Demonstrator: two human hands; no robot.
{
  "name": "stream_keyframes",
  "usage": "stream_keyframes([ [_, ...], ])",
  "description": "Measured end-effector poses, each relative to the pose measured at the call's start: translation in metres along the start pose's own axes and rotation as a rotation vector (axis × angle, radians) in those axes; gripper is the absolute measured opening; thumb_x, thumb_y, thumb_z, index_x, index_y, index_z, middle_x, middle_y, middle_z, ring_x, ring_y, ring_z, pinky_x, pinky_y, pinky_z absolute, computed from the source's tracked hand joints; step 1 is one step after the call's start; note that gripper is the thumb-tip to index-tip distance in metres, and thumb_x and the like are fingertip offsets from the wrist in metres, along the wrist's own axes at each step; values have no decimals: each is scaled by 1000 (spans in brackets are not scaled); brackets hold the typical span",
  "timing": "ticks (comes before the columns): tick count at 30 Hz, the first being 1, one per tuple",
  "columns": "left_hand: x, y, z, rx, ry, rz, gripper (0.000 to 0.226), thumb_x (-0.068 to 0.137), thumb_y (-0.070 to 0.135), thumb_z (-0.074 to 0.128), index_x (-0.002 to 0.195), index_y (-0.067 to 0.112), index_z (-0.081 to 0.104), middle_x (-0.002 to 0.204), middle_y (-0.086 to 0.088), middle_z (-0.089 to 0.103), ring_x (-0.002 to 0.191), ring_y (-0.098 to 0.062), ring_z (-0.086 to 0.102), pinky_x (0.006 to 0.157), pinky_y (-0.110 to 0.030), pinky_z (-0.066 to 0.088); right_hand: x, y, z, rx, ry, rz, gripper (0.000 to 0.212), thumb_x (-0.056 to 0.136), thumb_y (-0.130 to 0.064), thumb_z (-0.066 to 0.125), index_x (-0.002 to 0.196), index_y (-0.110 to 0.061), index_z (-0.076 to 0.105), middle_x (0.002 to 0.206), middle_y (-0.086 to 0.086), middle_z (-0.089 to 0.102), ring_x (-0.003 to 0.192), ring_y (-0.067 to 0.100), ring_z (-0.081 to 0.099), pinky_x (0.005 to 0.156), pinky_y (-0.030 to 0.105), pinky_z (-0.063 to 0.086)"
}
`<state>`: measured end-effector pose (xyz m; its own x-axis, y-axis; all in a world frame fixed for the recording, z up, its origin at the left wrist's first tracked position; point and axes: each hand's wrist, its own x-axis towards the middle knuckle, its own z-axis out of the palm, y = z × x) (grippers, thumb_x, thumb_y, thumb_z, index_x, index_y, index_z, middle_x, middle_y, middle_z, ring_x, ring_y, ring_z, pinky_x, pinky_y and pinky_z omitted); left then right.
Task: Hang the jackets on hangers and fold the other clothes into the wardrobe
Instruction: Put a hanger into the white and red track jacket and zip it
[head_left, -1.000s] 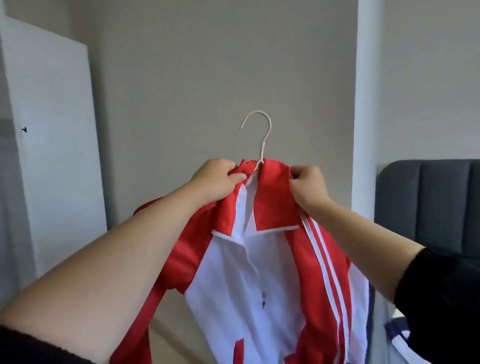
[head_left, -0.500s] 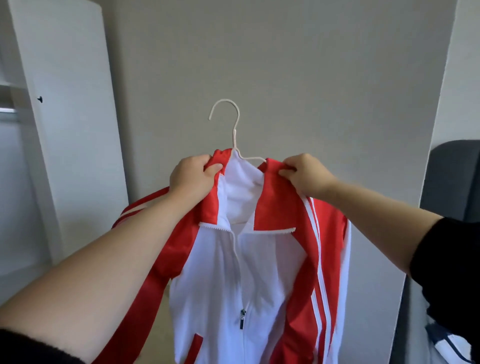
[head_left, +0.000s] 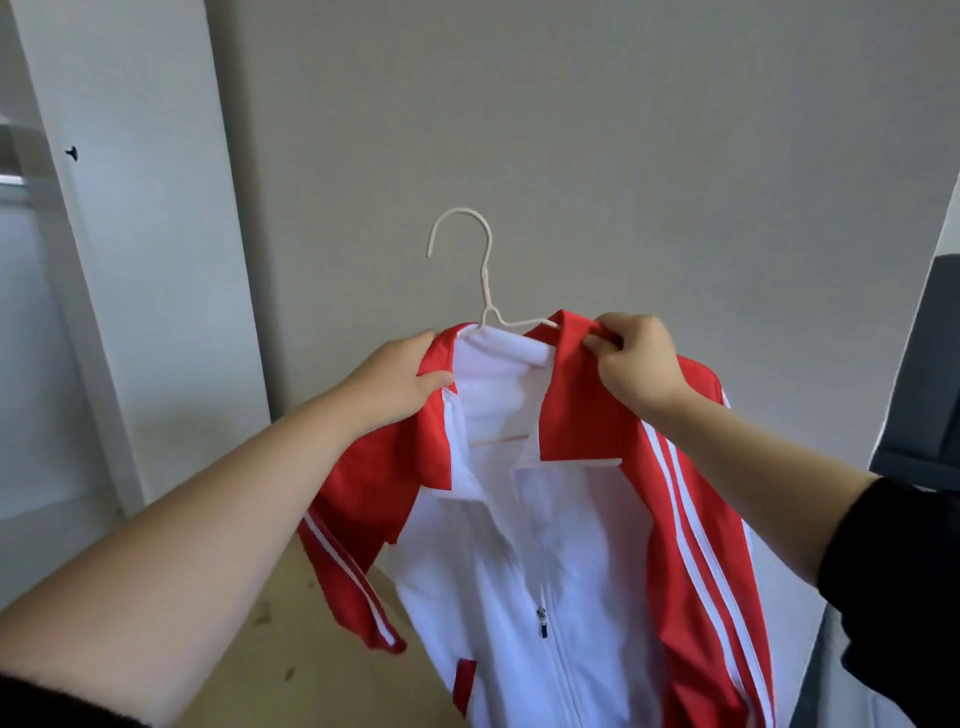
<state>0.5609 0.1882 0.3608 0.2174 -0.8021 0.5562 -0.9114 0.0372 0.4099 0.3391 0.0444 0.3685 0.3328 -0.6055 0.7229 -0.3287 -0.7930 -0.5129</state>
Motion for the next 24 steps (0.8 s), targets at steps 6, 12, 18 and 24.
stream_keyframes([
  [6,-6,-19,20,115,220,-184,18,92,23,58,104,13,66,100,-12,69,96,-32,61,77,-35,44,-4,29,1,-158,-147,32,21,88,-25,67,96,-6,70,94,13,66,89,27,59,77,31,42],
  [12,-17,-41,10,39,334,-262,16,90,24,59,102,16,67,95,-11,69,94,-34,62,80,-41,49,-21,69,-8,-308,-385,432,25,85,-21,70,98,-2,59,86,8,64,87,26,66,66,26,43],
  [18,-25,-49,6,39,392,-335,22,93,24,56,112,19,64,105,-8,68,100,-33,60,82,-36,46,-32,84,0,-195,42,452,18,88,-8,54,76,-3,67,74,20,65,77,35,63,64,27,39],
  [24,-32,-53,-2,89,196,-185,33,93,18,57,125,19,62,121,-7,66,115,-29,57,96,-37,44,-35,97,0,-304,-14,588,23,85,-3,49,89,-7,72,93,19,68,86,35,62,75,32,47],
])
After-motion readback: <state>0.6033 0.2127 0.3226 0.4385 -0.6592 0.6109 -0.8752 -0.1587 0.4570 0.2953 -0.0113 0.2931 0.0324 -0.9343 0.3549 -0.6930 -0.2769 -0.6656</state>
